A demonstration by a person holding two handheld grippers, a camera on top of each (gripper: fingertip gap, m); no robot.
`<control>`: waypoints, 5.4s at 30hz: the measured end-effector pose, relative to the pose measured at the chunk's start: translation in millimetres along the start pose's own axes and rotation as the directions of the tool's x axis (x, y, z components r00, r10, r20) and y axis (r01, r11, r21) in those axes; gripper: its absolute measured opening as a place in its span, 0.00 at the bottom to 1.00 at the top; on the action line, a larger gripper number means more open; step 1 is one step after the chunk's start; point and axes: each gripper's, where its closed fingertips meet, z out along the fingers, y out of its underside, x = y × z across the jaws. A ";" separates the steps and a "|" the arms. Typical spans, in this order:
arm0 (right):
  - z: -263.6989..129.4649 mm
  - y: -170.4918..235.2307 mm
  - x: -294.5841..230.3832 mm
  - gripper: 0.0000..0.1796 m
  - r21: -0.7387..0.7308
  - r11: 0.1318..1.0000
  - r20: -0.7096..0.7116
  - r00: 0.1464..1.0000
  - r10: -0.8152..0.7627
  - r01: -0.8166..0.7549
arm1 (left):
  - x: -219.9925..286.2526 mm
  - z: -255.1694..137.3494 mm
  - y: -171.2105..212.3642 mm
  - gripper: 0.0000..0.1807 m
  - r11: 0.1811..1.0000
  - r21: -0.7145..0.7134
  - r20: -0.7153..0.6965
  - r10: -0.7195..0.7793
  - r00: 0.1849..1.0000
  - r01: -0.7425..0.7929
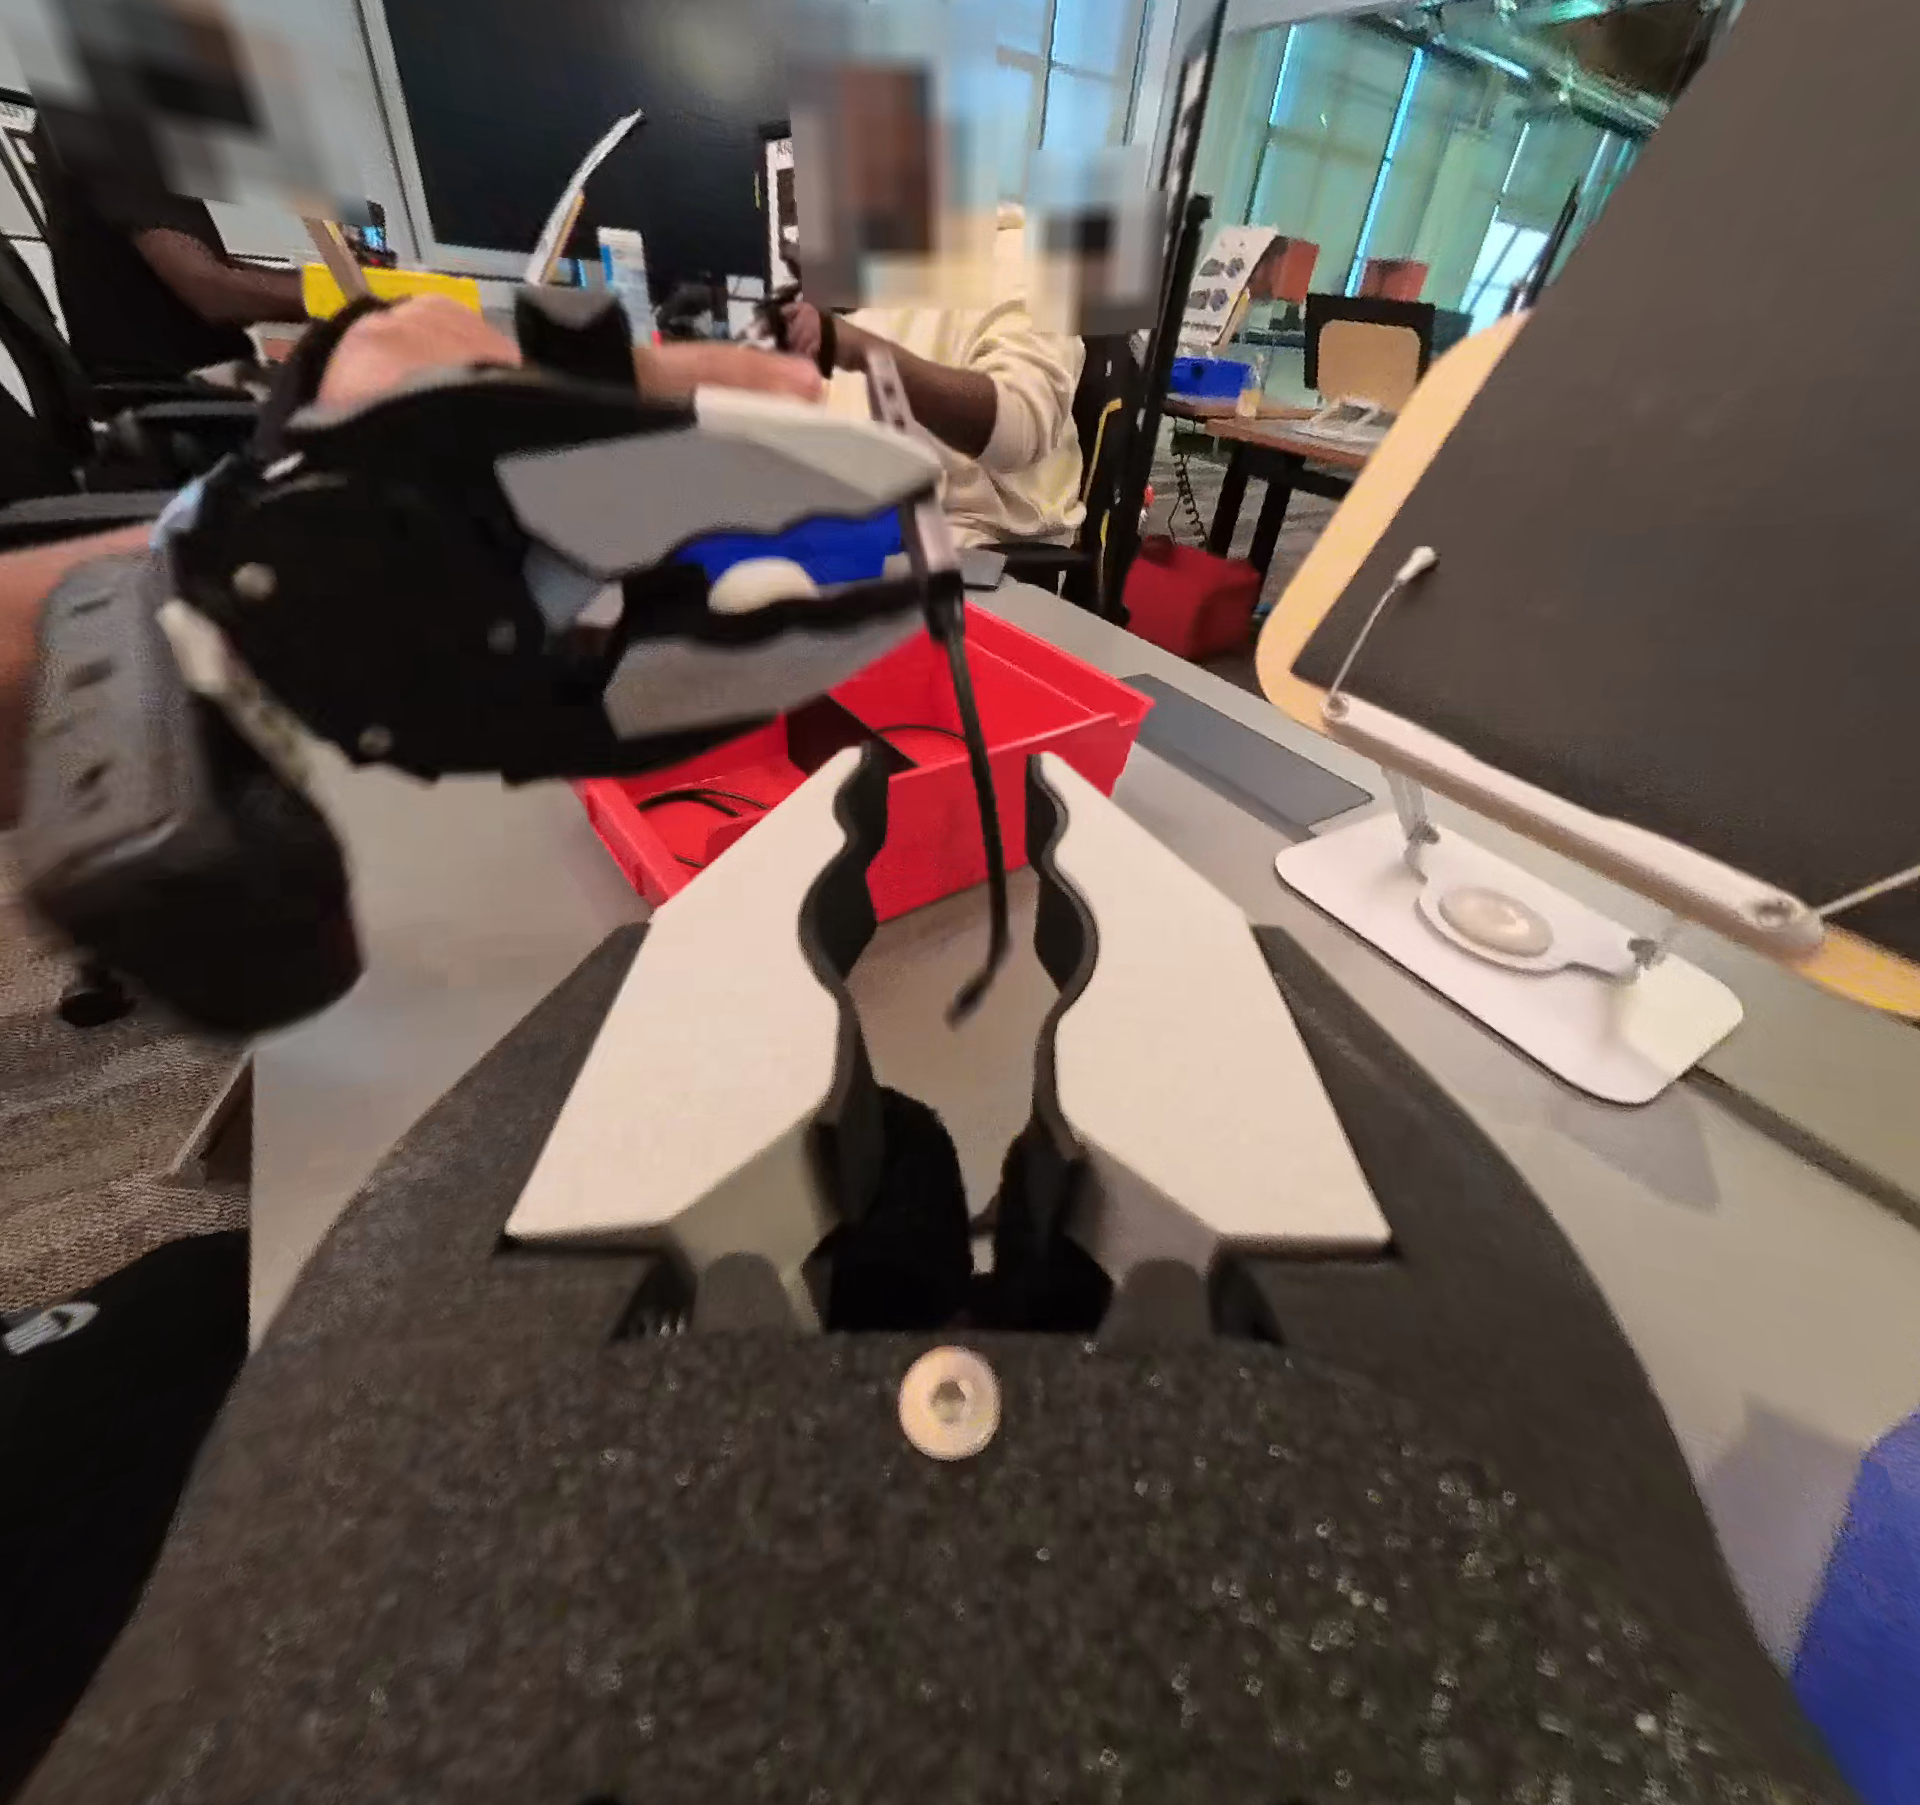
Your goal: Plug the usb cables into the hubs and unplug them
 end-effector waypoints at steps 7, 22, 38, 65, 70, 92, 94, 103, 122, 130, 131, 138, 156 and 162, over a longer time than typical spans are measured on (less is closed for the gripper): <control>3.3 5.3 -9.8 0.09 0.049 0.998 0.027 0.999 0.029 -0.030 | 7.6 -23.0 -62.3 0.13 0.993 0.116 0.028 0.003 1.000 -0.006; -53.5 37.7 -25.1 0.04 0.055 0.997 0.392 0.919 0.031 -0.057 | 33.7 -94.2 -68.8 0.20 0.124 -0.273 -0.680 -0.726 -0.101 0.954; -64.0 34.3 -96.5 0.04 0.044 0.980 0.695 0.711 0.108 -0.192 | 8.4 -130.0 -116.9 0.12 -0.146 -0.215 -0.849 -0.460 -0.259 0.966; -71.5 38.2 -98.1 0.04 0.057 0.961 0.727 0.671 0.146 -0.271 | 0.8 -138.0 -112.6 0.05 -0.157 -0.192 -0.856 -0.457 -0.244 0.969; -74.3 33.8 -95.3 0.04 0.076 0.947 0.732 0.663 0.158 -0.311 | -3.8 -136.9 -111.9 0.05 -0.178 -0.181 -0.853 -0.461 -0.244 0.967; -27.5 109.9 -13.2 0.19 -0.298 0.953 0.221 0.968 0.117 -0.047 | 2.1 -64.1 -49.3 0.05 0.460 0.197 -0.392 -0.773 0.499 0.866; -16.4 133.6 -26.3 0.19 -0.373 0.927 0.195 0.980 0.034 0.042 | 18.1 -57.5 -46.1 0.05 0.472 0.172 -0.350 -0.791 0.502 0.864; 15.9 201.4 -67.3 0.14 -0.552 0.788 0.206 0.961 -0.185 0.271 | 69.8 -61.2 -23.0 0.05 0.282 0.074 -0.261 -0.920 0.291 0.957; -26.1 165.1 -52.3 0.01 -0.634 0.767 0.254 0.964 0.081 0.103 | 114.7 -76.7 -63.1 0.05 0.496 0.109 -0.399 -0.772 0.495 0.862; -54.1 121.6 -61.6 0.01 -0.609 0.787 0.347 0.924 0.159 0.093 | 124.1 -85.7 -92.7 0.05 0.714 0.219 -0.379 -0.566 0.732 0.665; -55.1 122.6 -61.3 0.01 -0.619 0.780 0.339 0.927 0.162 0.090 | 123.4 -86.3 -94.8 0.05 0.720 0.225 -0.377 -0.557 0.740 0.656; -58.9 132.8 -62.1 0.01 -0.657 0.753 0.298 0.930 0.217 0.035 | 121.4 -90.3 -105.3 0.05 0.772 0.263 -0.354 -0.480 0.802 0.578; -61.1 141.0 -60.0 0.01 -0.696 0.718 0.274 0.922 0.273 -0.006 | 125.8 -91.8 -109.4 0.05 0.833 0.305 -0.315 -0.369 0.875 0.461; -63.4 141.6 -59.7 0.01 -0.712 0.701 0.259 0.916 0.308 -0.034 | 128.8 -92.7 -111.8 0.05 0.857 0.321 -0.302 -0.311 0.901 0.403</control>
